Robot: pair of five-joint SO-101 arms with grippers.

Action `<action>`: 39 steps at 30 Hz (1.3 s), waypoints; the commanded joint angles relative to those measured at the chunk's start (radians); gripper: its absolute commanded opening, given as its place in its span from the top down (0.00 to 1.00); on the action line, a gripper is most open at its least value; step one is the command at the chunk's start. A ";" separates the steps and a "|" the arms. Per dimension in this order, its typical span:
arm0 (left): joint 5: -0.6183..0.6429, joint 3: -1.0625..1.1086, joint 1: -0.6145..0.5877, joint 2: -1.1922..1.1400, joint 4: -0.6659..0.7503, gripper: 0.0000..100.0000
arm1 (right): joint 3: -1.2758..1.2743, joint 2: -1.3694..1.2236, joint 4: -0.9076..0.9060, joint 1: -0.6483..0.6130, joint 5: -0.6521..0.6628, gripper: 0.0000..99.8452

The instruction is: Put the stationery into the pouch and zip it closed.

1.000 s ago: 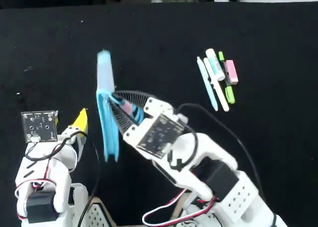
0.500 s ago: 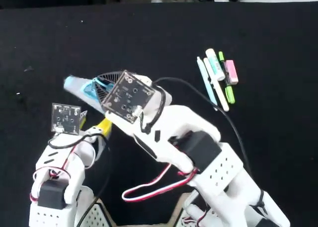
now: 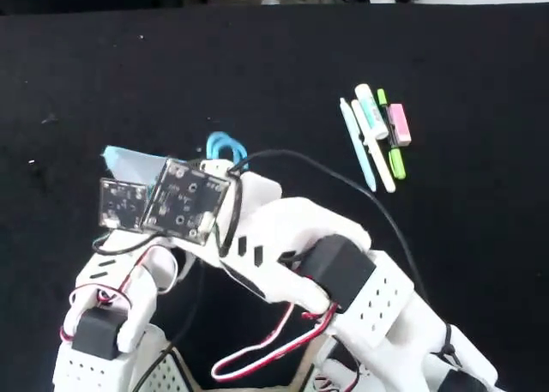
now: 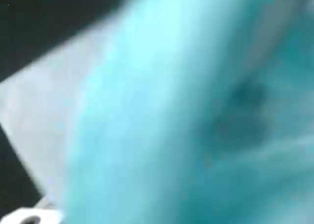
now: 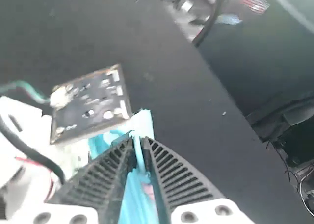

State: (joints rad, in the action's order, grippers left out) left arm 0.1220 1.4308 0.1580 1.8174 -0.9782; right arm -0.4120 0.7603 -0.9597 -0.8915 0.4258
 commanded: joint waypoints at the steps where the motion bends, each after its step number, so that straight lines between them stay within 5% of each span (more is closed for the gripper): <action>1: -0.199 -0.145 0.010 0.006 -0.141 0.76 | 0.062 -0.001 -0.061 -0.018 0.057 0.99; 11: -0.388 -0.305 -0.223 0.006 -0.273 0.77 | 0.062 0.001 -0.091 -0.017 0.057 0.99; 28: -0.388 -0.404 -0.420 0.008 -0.276 0.77 | -0.004 0.001 -0.167 0.051 0.058 0.99; 39: -0.382 -0.641 -0.430 0.005 -0.370 0.77 | -0.018 0.071 -0.163 0.048 0.057 0.99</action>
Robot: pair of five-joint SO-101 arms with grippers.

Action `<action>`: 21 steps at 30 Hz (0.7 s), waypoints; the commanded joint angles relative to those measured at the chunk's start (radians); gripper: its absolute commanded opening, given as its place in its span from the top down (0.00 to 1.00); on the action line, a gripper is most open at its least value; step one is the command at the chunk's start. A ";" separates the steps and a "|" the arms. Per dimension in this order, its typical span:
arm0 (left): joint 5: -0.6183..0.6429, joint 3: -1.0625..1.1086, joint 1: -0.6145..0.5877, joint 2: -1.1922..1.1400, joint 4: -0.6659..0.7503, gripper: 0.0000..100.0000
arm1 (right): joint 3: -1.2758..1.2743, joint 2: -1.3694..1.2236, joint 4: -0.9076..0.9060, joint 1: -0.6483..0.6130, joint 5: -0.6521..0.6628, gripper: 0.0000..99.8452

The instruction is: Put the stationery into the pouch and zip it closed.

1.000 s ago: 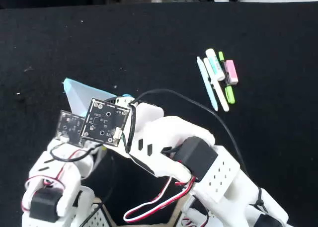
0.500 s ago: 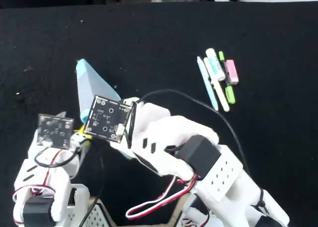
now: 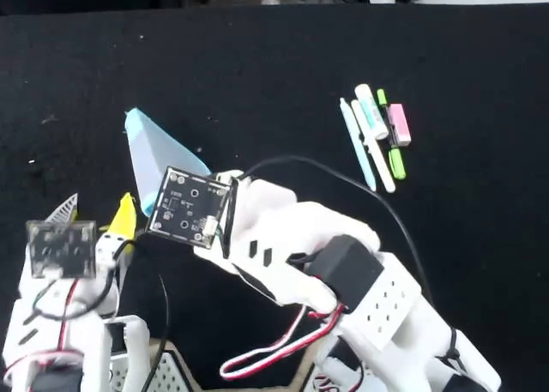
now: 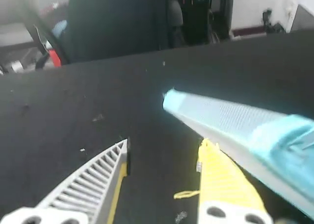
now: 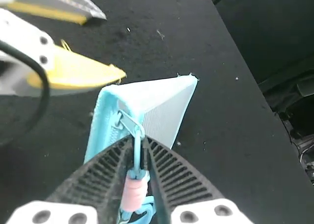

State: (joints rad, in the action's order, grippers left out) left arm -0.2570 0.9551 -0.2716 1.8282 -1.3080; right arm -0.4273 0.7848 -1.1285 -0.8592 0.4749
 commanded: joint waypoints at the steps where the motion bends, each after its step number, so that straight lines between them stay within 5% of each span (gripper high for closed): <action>1: -0.003 -0.197 0.001 -0.008 -0.049 0.77 | -0.010 0.054 0.015 0.015 0.006 0.99; 7: 0.038 -0.348 0.012 -0.008 -0.115 0.76 | -0.102 0.117 0.081 0.015 0.008 0.99; 15: 0.044 -0.380 0.332 -0.011 -0.229 0.76 | -0.153 0.188 0.121 0.015 0.008 0.99; 21: 0.044 -0.311 0.283 -0.041 -0.143 0.76 | -0.154 0.199 0.121 0.015 0.006 0.99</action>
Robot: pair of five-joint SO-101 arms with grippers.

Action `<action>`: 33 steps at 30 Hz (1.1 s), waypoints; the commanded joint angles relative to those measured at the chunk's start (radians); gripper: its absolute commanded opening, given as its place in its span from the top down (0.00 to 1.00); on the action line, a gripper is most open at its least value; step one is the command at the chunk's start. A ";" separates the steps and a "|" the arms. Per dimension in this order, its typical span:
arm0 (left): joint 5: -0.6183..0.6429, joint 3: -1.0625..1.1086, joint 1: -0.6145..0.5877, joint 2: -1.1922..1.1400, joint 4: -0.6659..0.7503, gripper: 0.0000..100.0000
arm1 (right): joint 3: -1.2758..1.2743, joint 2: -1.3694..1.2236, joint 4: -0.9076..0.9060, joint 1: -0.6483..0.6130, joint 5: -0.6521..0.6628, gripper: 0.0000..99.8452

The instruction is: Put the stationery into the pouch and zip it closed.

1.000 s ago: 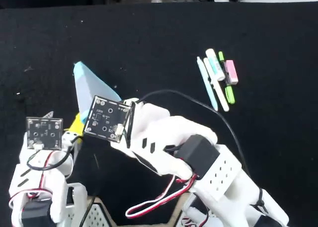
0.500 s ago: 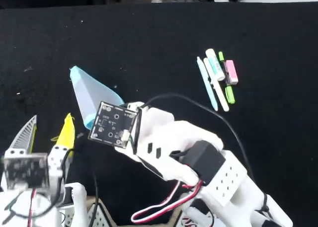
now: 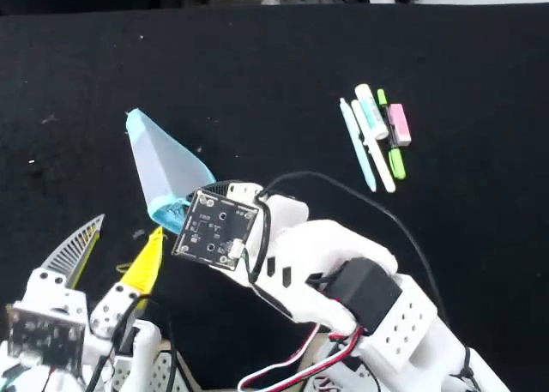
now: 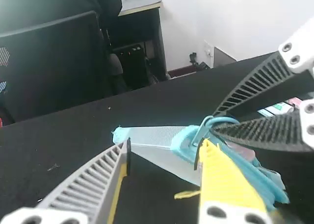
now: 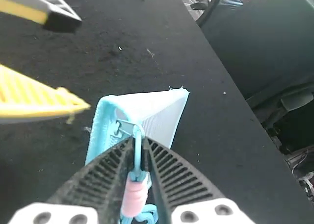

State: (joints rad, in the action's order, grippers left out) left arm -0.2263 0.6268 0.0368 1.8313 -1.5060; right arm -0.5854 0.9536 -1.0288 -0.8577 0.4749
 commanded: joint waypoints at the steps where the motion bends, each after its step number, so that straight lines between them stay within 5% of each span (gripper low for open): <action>1: 0.014 0.016 -0.039 -0.063 0.066 0.76 | 0.004 0.030 0.021 0.014 0.006 0.99; 10: -0.009 0.010 -0.039 -0.230 0.089 0.76 | 0.004 0.030 0.020 0.014 0.006 0.99; 33: -0.009 0.004 -0.031 -0.233 0.068 0.77 | -0.067 0.094 0.025 0.015 0.008 0.99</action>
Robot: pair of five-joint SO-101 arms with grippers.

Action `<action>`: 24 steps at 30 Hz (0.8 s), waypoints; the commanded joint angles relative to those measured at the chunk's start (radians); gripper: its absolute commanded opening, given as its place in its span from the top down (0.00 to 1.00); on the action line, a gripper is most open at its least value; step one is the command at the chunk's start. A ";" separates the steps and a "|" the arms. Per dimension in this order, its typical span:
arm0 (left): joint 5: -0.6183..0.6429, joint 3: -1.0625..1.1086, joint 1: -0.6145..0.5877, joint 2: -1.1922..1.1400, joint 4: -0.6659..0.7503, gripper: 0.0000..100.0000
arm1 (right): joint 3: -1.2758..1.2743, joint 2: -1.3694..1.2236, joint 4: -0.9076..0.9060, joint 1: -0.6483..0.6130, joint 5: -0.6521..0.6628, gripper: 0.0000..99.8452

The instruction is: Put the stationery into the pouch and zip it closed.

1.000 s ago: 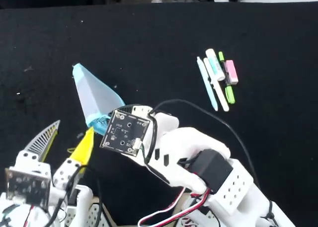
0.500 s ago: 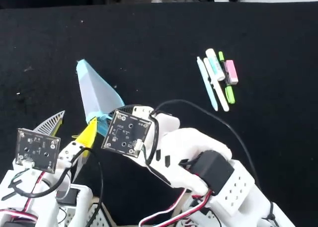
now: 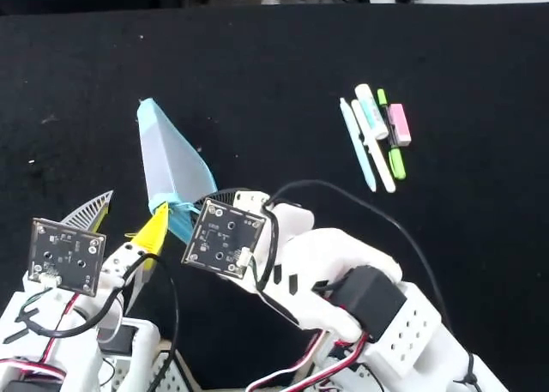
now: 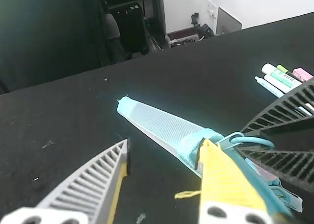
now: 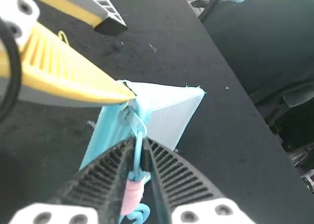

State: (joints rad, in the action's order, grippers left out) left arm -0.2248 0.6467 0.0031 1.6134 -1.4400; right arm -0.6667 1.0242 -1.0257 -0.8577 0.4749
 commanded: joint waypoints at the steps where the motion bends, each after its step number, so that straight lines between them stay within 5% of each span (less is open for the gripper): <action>1: -0.011 -0.016 0.002 -0.015 0.000 0.77 | 0.015 0.028 0.018 0.017 0.006 0.99; 24: -0.014 0.035 -0.007 -0.014 -0.002 0.77 | 0.010 0.127 0.035 0.021 0.002 0.99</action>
State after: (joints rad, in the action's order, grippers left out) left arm -0.2263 0.6713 0.0031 1.6134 -1.4400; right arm -0.6728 1.1254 -1.0487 -0.8500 0.4749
